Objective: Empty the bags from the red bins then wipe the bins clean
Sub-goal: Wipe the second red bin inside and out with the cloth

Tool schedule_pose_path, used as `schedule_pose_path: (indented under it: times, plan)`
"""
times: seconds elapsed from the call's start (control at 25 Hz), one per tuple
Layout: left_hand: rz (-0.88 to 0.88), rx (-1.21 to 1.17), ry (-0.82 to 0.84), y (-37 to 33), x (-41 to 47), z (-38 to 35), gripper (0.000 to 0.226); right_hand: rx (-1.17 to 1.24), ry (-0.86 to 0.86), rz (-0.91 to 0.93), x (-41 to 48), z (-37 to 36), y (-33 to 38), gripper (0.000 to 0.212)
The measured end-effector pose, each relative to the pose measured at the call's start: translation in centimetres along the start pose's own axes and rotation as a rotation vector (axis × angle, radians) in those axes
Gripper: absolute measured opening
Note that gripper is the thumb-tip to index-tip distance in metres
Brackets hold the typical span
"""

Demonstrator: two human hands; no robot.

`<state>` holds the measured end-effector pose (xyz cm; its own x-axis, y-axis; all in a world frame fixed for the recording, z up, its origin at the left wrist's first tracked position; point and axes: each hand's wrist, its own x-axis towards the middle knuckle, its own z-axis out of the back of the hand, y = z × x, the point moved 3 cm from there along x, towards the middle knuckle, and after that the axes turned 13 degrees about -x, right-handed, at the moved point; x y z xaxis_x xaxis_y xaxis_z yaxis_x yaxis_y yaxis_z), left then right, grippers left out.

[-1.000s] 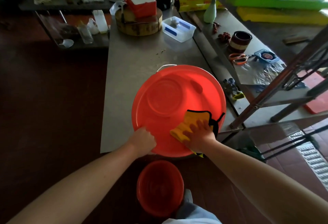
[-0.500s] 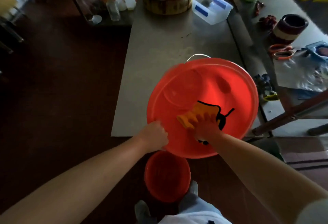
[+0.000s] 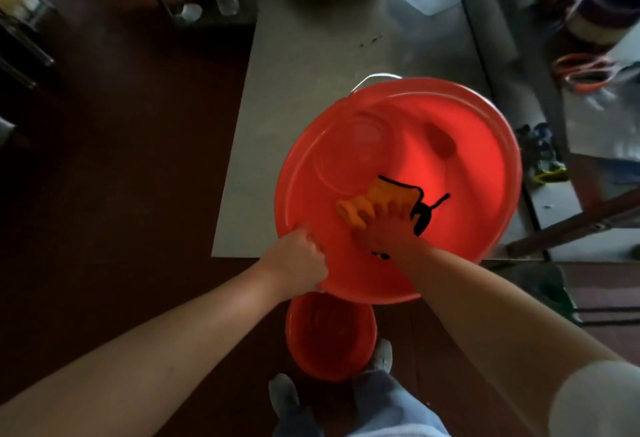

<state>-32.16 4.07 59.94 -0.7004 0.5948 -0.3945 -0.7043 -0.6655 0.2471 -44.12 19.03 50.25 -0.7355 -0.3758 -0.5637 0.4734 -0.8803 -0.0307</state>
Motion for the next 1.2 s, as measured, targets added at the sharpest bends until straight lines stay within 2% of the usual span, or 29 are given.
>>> schedule_pose_path:
  times: [0.08, 0.24, 0.36, 0.44, 0.6, 0.8, 1.0, 1.12, 1.2]
  plan:
    - [-0.009, -0.024, -0.005, 0.2, 0.1, -0.4, 0.049, -0.099, -0.034, -0.005, -1.6, -0.6, 0.1, 0.056]
    - [-0.02, -0.021, 0.03, 0.5, -0.1, 0.5, 0.054, -0.04, 0.056, -0.025, -6.8, 0.7, 1.0, 0.056]
    - [-0.041, 0.011, 0.076, 0.4, -0.5, 0.9, 0.046, -0.143, 0.062, -0.024, -11.6, 1.0, 2.1, 0.058]
    - [-0.035, 0.018, 0.089, 0.6, -0.9, 0.9, 0.05, -0.182, 0.061, -0.045, -13.9, 0.9, 2.6, 0.064]
    - [0.015, 0.004, 0.1, 0.7, -1.8, 1.0, 0.058, -0.214, 0.081, -0.06, -16.4, 1.8, 3.3, 0.063]
    - [0.042, -0.01, 0.119, 1.4, -2.8, 0.6, 0.059, -0.225, 0.098, -0.065, -13.9, 1.6, 3.6, 0.068]
    - [-0.031, -0.008, 0.099, 1.6, -2.3, -0.2, 0.06, -0.223, 0.157, -0.062, -9.2, 1.0, 2.3, 0.071]
    - [-0.052, -0.063, 0.081, 2.2, -1.7, -1.4, 0.065, -0.273, 0.116, -0.003, -5.9, 1.6, 1.4, 0.066]
    - [-0.051, -0.062, 0.06, 2.3, -1.8, -1.9, 0.057, -0.259, 0.059, 0.019, -3.3, 1.3, 0.9, 0.064]
